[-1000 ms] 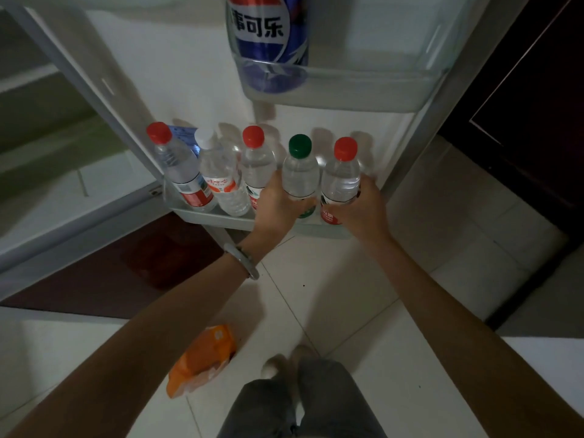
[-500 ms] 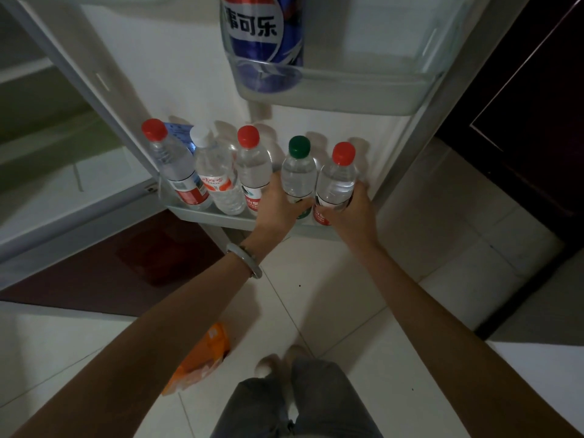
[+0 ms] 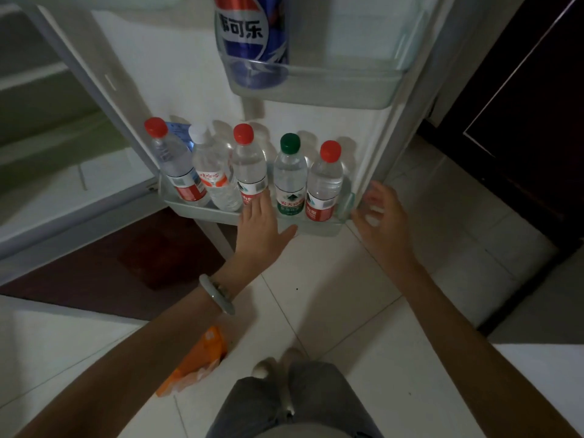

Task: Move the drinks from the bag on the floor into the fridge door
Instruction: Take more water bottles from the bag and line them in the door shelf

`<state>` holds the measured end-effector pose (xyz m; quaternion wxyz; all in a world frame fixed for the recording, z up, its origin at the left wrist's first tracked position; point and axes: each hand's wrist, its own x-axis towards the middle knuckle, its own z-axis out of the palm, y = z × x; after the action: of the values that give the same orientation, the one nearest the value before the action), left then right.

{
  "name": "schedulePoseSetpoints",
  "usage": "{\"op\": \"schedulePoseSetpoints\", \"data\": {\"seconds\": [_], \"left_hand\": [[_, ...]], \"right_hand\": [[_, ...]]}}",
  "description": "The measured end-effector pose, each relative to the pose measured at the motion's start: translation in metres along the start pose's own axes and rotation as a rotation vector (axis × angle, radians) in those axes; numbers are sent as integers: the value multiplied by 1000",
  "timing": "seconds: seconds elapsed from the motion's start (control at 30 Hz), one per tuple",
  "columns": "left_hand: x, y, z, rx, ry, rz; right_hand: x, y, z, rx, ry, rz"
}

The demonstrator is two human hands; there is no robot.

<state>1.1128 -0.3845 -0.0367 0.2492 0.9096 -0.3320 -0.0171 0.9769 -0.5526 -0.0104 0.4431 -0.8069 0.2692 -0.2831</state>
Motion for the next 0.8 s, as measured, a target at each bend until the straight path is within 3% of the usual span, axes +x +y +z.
{"op": "schedulePoseSetpoints", "data": {"seconds": [0.1,0.23,0.43,0.6,0.73,0.8], "left_hand": [[-10,14,-9,139,82,153],[-18,30,-17,302,148,311],[-31,37,-19,351,109,290],[-39,46,-22,385,161,281],[-44,50,-24,375,169,250],[-47,49,-25,365,164,237]], "right_hand": [[8,1,-26,-14,88,-18],[31,0,-43,-47,-28,30],[69,2,-47,-87,-24,73],[86,2,-37,-39,-38,-21],[104,3,-44,-5,56,138],[115,2,-51,37,9,183]]}}
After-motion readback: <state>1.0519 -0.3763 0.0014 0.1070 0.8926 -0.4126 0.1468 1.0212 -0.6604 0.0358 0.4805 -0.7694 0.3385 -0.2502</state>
